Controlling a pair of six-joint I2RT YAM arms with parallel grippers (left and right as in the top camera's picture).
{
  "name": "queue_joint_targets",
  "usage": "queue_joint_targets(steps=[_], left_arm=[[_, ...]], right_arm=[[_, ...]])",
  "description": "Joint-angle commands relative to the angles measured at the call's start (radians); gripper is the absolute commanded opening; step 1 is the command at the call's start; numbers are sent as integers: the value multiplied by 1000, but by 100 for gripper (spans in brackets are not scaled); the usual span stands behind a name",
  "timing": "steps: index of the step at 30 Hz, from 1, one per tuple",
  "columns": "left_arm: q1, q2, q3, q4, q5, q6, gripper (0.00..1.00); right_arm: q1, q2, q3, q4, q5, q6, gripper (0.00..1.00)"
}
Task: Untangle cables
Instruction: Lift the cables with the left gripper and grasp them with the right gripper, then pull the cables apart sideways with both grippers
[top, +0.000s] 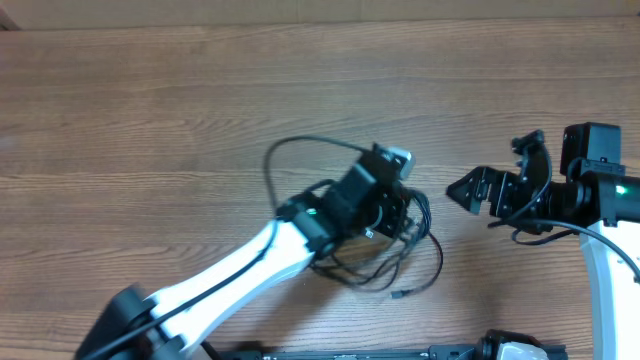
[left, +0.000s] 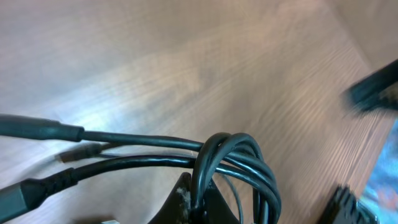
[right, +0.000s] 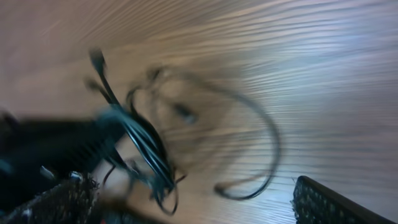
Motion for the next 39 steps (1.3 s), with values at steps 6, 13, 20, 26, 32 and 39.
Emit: queue_joint_targets(steps=[6,13,20,26,32,39], left_arm=[[66,-181,17,-25,-45,100,4],[66,-197,17,-27,14,95,4],[68,-204,17,-76,76,64,4],[69,-226,33,-85,87,67,4],[73,-249,58,-86,95,97,4],[74,-253,58,-84,112,87,4]], right_arm=[[96,-14,27,7,-204,-169,100],[231,-13,27,14,-260,-393,98],[267,-14,27,55,-170,-418,96],[267,-13,27,112,-171,-377,84],[267,-13,27,168,-175,-331,57],[267,-13,27,174,-175,-331,15]])
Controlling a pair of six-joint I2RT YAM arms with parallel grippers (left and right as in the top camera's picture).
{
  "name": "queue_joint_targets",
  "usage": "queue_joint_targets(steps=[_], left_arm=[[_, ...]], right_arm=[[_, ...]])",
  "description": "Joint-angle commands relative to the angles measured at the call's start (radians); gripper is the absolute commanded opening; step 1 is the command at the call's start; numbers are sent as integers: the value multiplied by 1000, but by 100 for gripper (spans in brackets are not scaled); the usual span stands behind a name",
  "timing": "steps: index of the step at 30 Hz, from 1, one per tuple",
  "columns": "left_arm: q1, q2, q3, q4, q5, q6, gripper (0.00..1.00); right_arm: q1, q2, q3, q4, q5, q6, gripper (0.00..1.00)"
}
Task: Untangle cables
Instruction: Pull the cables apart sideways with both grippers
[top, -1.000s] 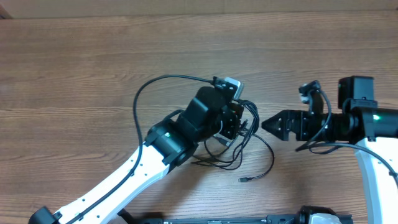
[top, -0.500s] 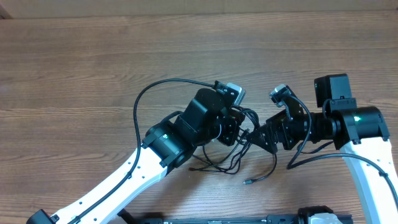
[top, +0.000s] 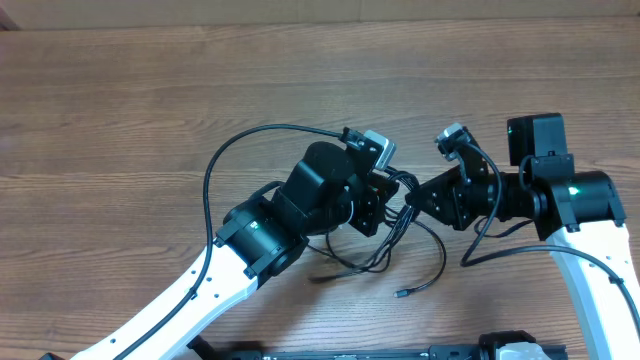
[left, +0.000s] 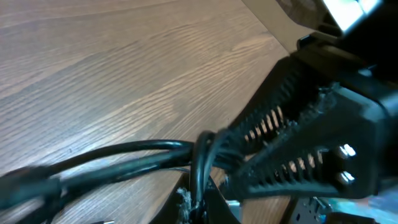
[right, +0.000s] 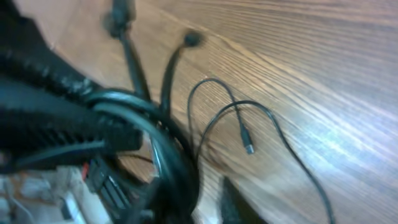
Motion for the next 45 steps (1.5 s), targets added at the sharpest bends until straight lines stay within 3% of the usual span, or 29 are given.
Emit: queue_joint_targets(steps=[1,3,11,15,21,28,34,38,40,45], left_arm=[[11,-25,35,6,3,-3,4],[12,-24,35,1,-37,-37,4],[70,-24,35,-47,-179,-230,4],[137,-24,35,-55,-156,-297,4],[195,-24,35,-45,-37,-299,4],[225,-40,35,-14,65,-265,4],[241,-113,35,42,89,-262,4],[241,-180,35,48,89,-211,4],[241,-201,35,51,89,-190,4],[241,-241,35,66,87,-130,4]], right_arm=[[1,-14,26,6,3,-2,12],[1,-14,26,5,3,-2,4],[1,-14,26,-9,-1,-3,4],[1,-14,26,-7,-31,-10,4],[1,-14,26,-1,-13,23,4],[0,-14,26,55,314,427,4],[1,-13,26,75,452,688,4],[1,-13,26,63,448,705,4],[1,-13,26,50,448,705,9],[1,-13,26,29,448,705,43]])
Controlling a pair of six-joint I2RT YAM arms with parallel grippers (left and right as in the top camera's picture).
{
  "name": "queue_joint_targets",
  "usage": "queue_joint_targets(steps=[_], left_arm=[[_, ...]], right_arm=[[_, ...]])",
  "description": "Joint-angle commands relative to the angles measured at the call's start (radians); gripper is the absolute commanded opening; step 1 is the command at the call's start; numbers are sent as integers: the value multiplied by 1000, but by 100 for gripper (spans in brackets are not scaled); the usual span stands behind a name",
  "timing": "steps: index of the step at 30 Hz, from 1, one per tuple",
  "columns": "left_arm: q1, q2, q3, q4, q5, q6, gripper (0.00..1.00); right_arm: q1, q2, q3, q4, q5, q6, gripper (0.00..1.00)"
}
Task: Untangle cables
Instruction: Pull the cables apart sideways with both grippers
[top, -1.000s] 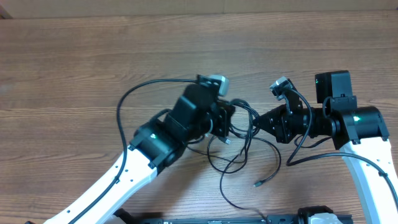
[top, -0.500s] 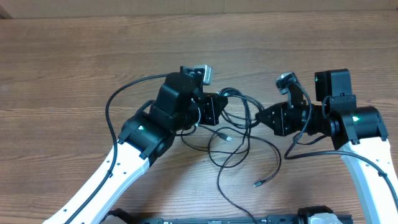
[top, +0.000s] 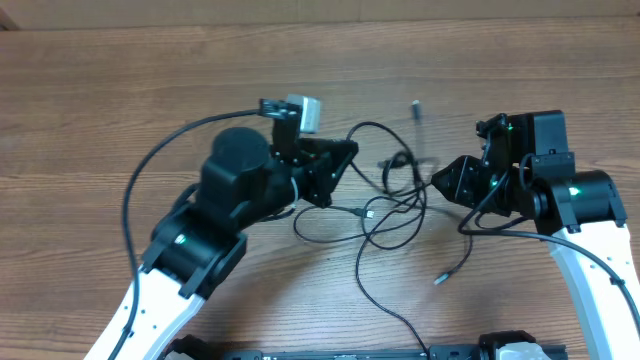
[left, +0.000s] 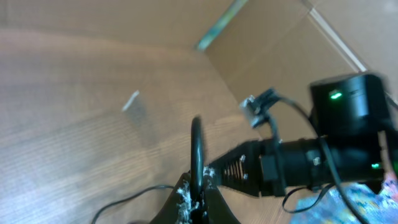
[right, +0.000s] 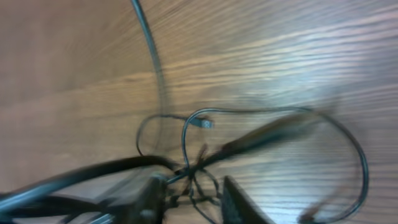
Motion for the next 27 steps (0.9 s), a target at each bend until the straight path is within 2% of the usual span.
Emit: queue_joint_targets(steps=[1,10,13,15,19,23,27], left_arm=[[12,-51,31,18,-22,73,4],[12,-67,31,31,-21,89,4],[12,-67,31,31,-22,90,4],[12,-67,31,31,-23,93,4],[12,-67,31,32,-30,93,4],[13,-67,31,35,-30,93,4],[13,-67,31,37,-29,93,4]], right_arm=[[-6,-12,14,-5,55,17,53],[-6,-12,14,-4,55,12,70],[-6,-12,14,-5,43,-49,77],[-6,-12,14,-5,-15,-162,86],[-6,-12,14,-5,-163,-431,93],[-6,-11,13,-2,-252,-693,93],[-6,0,-2,35,-254,-832,90]])
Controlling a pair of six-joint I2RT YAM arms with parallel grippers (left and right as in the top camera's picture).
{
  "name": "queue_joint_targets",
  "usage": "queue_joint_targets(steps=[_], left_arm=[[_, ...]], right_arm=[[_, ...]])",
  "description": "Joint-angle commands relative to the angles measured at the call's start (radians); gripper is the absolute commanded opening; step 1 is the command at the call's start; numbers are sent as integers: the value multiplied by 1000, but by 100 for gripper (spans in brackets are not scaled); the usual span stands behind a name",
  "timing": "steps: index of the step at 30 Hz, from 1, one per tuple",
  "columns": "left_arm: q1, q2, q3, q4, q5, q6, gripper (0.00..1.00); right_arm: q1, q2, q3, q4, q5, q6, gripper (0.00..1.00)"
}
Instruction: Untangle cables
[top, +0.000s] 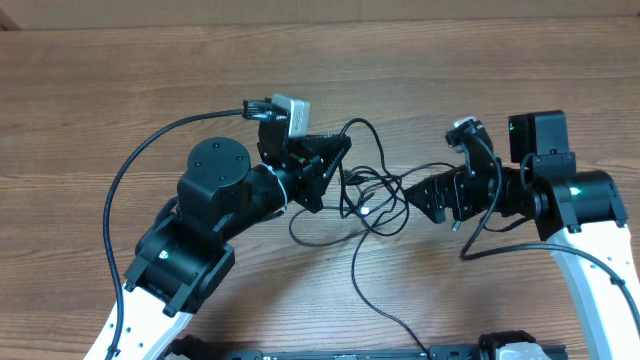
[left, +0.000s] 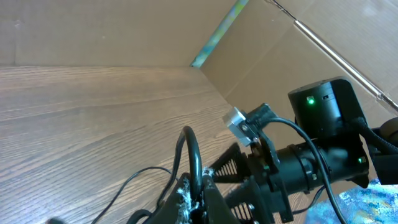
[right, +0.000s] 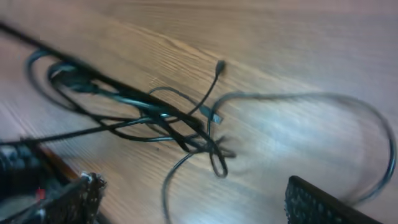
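Note:
Several thin black cables lie in a loose tangle on the wooden table, between my two arms. In the right wrist view the knot has loops and small plugs sticking out. My left gripper is shut on a thicker black cable, which rises from between its fingers. My right gripper hangs just right of the tangle. Its fingers stand wide apart; only one strand on the table shows in the gap between them.
A cardboard wall closes off the far side of the table. One long strand runs from the tangle toward the front edge. Each arm's own black lead loops beside it.
My right gripper was closed in among the cables; it is now open and a little further left. The cables have slackened into a tighter tangle. My left gripper is still shut on its cable.
First my left gripper held a bunched coil near the front, with the right gripper off to the right. Then both grippers met at the coil. Later they stood apart with the strands strung out between them. The right has now let go.

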Motion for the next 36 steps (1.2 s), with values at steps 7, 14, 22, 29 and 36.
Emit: queue_joint_targets(steps=[7,14,22,29,36], left_arm=[[6,-14,30,12,-14,23,4],[6,-14,30,12,-14,23,4],[6,-14,30,1,-37,23,4],[6,-13,30,-15,-115,-5,4],[7,-14,30,-125,-200,-5,4]], right_arm=[[-3,82,-42,99,-163,-338,90],[-2,206,-45,135,-223,-401,91],[53,318,-45,122,-460,-445,63],[104,318,-45,76,-517,-348,4],[66,307,2,48,-662,-260,4]])
